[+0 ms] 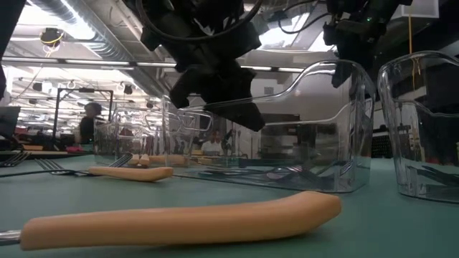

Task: Sort silverware by color (type)
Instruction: Put the blue fork into the center transparent bin, then put the yellow fork into the top transparent bin

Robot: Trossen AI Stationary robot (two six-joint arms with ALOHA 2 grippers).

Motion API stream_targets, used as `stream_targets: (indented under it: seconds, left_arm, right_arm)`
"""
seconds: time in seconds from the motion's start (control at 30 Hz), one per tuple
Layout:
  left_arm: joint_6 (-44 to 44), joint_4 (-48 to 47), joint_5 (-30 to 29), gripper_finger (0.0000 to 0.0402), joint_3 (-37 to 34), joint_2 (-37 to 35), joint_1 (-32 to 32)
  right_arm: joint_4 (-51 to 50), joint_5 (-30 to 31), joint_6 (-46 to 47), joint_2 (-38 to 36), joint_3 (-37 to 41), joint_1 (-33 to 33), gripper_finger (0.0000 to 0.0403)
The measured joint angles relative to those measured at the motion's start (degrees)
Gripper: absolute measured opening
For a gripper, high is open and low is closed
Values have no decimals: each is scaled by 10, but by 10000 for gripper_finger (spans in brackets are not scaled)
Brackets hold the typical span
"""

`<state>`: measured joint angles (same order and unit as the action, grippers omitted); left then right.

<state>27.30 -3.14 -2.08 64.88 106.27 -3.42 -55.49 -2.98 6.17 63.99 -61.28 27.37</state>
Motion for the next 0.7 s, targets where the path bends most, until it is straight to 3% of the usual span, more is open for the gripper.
stream_targets:
  seconds: [0.37,0.7]
  left_arm:
    - [-31,-12,-8,68,1,-52,1]
    - [-63,-81,-90,68,2,-113,-10]
  right_arm:
    - [0,0,-1,0,0,0,69]
    - [0,0,-1,0,0,0,69]
